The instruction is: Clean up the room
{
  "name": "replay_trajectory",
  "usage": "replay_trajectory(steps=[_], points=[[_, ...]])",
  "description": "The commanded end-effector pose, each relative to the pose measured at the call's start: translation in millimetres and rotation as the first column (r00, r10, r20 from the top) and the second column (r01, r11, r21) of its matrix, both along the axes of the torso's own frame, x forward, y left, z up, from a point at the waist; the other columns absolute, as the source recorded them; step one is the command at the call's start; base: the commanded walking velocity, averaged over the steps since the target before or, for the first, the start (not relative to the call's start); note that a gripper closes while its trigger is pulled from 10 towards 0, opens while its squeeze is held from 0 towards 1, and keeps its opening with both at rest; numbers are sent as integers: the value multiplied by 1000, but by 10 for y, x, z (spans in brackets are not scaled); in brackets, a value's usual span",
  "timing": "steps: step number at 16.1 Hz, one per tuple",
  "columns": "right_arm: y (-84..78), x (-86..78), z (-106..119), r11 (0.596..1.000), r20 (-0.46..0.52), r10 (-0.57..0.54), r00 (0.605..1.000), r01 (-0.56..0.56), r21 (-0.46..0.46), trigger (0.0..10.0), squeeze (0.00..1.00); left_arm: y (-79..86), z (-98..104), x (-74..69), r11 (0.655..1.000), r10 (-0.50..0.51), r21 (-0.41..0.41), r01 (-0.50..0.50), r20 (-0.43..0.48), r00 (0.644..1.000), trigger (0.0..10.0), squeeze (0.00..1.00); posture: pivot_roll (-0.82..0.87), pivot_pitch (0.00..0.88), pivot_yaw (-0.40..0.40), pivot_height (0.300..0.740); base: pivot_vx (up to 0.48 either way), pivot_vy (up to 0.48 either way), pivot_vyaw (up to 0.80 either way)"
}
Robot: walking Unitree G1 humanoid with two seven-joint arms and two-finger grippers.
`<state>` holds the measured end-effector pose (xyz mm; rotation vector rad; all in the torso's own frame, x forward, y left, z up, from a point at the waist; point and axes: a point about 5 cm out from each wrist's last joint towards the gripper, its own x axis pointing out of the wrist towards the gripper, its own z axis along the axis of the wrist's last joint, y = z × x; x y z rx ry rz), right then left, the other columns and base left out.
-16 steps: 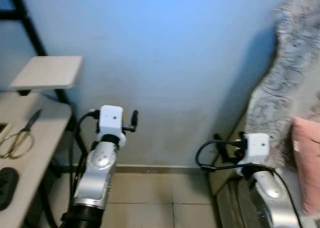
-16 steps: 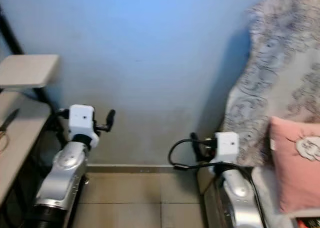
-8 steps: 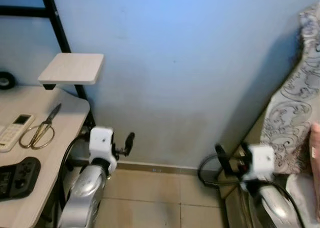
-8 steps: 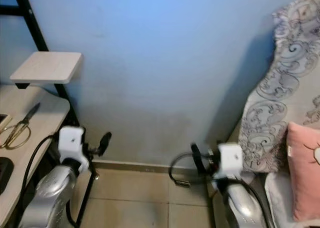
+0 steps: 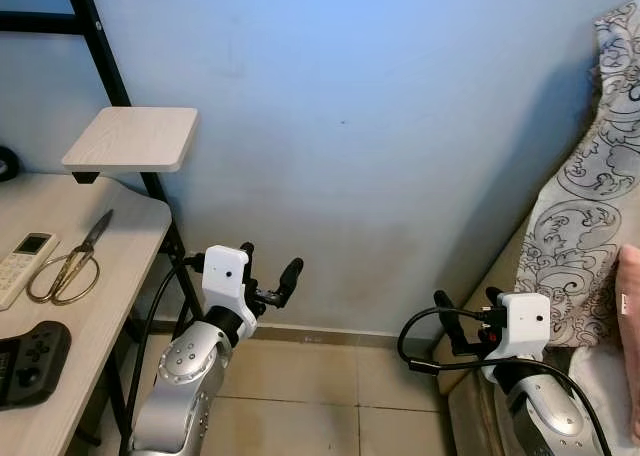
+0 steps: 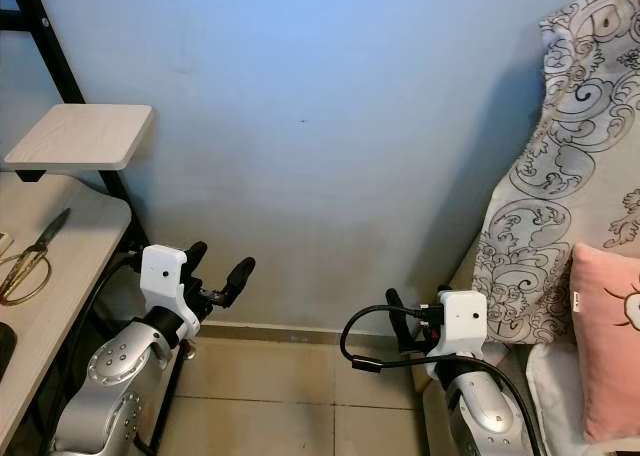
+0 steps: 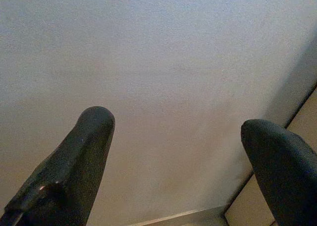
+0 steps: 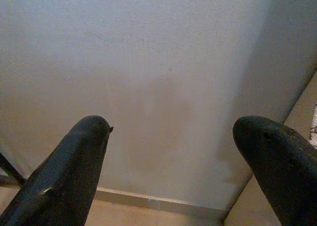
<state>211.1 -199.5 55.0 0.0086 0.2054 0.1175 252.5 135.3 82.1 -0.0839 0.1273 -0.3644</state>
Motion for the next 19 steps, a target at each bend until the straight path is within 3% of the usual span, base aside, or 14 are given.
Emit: replay_trajectory(steps=[1,12,13,14,15,16,19], points=[[-22,16,43,1000,13,-10,1000,10,-7,10000,522,-8,27,11,1000,-13,7,12,10,1000,10000,0,-104,0,-23,740,0,0,0],[-22,16,43,1000,13,-10,1000,10,-7,10000,522,-8,27,11,1000,-13,7,12,10,1000,10000,0,-104,0,-23,740,0,0,0],[-7,62,38,1000,7,7,1000,-7,-9,10000,514,-61,58,115,1000,1,-9,0,34,999,10000,0,-65,0,-87,740,0,0,0],[-12,135,47,1000,3,27,1000,-27,2,10000,514,-154,102,235,1000,12,-13,-12,61,998,10000,0,-65,0,-87,740,0,0,0],[-6,111,29,999,-8,34,999,-34,9,10000,518,-155,91,228,1000,16,1,-16,64,998,10000,0,-47,0,-102,740,0,0,0],[23,60,-54,999,-42,36,998,-35,26,10000,514,-14,43,243,996,80,30,-81,35,996,10000,0,-26,0,-104,740,0,0,0],[69,135,-42,999,-37,36,999,-35,31,10000,486,92,16,250,989,137,55,-137,7,991,10000,0,6,0,-101,740,0,0,0]])
